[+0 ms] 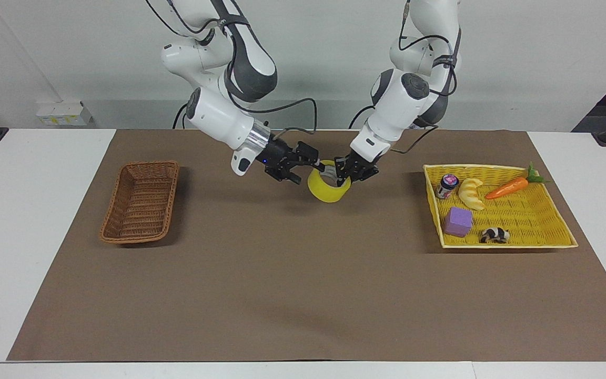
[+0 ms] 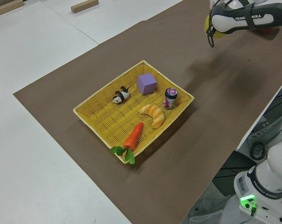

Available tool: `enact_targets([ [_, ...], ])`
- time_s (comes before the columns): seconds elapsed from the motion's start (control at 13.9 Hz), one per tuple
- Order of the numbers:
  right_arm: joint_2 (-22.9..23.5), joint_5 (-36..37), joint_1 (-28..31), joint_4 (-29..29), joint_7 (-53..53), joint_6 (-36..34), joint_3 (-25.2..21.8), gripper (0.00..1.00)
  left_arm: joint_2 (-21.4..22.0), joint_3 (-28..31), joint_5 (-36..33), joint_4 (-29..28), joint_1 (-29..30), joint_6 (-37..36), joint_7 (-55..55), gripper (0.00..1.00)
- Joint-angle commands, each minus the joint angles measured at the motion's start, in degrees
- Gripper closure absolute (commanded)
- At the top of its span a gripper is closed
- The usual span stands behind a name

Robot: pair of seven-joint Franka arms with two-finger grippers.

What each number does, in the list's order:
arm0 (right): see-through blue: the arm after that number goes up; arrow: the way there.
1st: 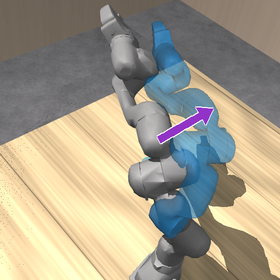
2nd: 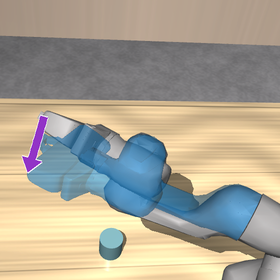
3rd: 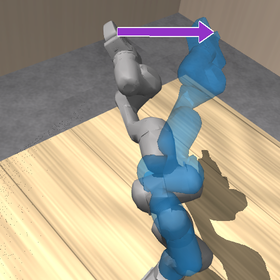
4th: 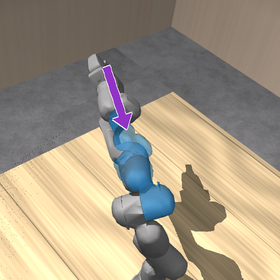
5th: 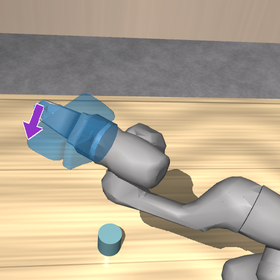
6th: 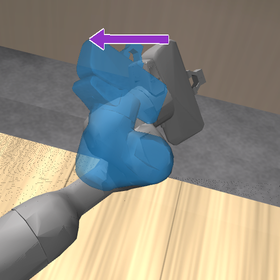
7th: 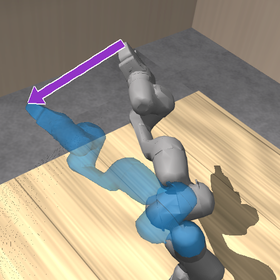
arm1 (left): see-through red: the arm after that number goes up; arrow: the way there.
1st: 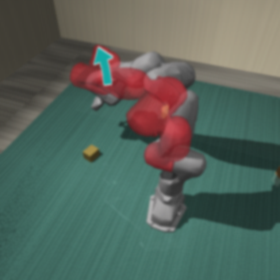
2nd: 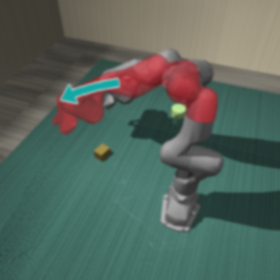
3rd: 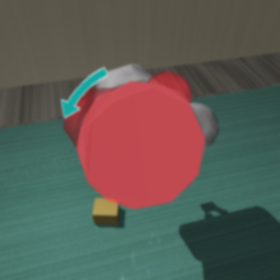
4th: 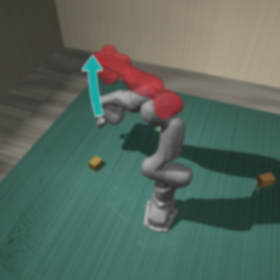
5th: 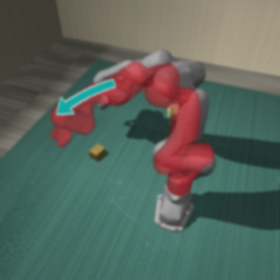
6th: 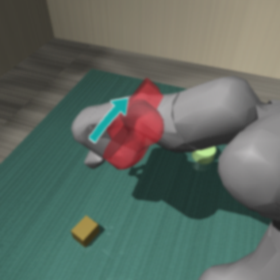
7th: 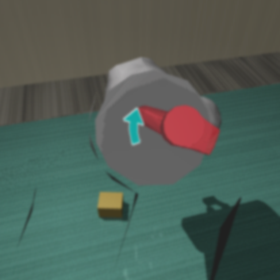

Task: Move tape to another basket
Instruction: 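Carry the tape roll toward the right gripper and hand it over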

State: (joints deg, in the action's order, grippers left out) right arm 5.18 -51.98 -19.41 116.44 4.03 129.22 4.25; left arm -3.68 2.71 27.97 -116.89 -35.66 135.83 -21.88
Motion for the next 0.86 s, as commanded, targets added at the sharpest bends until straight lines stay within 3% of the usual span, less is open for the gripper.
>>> enact_targets([
  [0.0,-0.09,3.11,0.95,0.19,0.37,-1.61,0.23,0.00,-1.33,0.89,1.74,2.55,-1.34,0.67,-0.97,1.00],
  [0.07,0.00,3.03,0.95,0.10,0.11,-1.61,0.32,0.00,-1.33,0.81,1.65,2.63,-1.52,0.76,-0.36,1.00],
  [0.22,0.18,2.50,1.13,-0.42,-1.46,-1.52,0.32,0.89,-1.33,0.72,1.83,2.81,-2.57,1.98,-0.36,1.00],
  [0.29,0.35,2.50,1.30,-0.86,-2.26,-1.78,0.23,1.00,-1.33,0.72,1.92,2.81,-2.66,1.99,-0.44,1.00],
  [0.43,0.35,2.50,1.30,-1.04,-2.44,-1.78,0.32,1.00,-1.33,0.72,1.92,2.81,-2.66,1.90,-0.71,0.98],
  [0.65,1.75,2.50,1.39,-3.32,-3.93,-1.78,0.32,1.00,-1.33,0.72,1.92,2.81,-2.66,1.46,-0.79,0.83],
  [0.72,1.93,2.59,1.39,-3.67,-4.63,-1.70,0.32,1.00,-1.33,0.72,1.92,2.81,-2.75,1.63,-1.06,0.67],
  [0.79,2.02,2.76,1.39,-3.85,-5.16,-1.61,0.32,1.00,-1.33,0.80,1.83,3.07,-2.66,1.90,-0.97,0.31],
])
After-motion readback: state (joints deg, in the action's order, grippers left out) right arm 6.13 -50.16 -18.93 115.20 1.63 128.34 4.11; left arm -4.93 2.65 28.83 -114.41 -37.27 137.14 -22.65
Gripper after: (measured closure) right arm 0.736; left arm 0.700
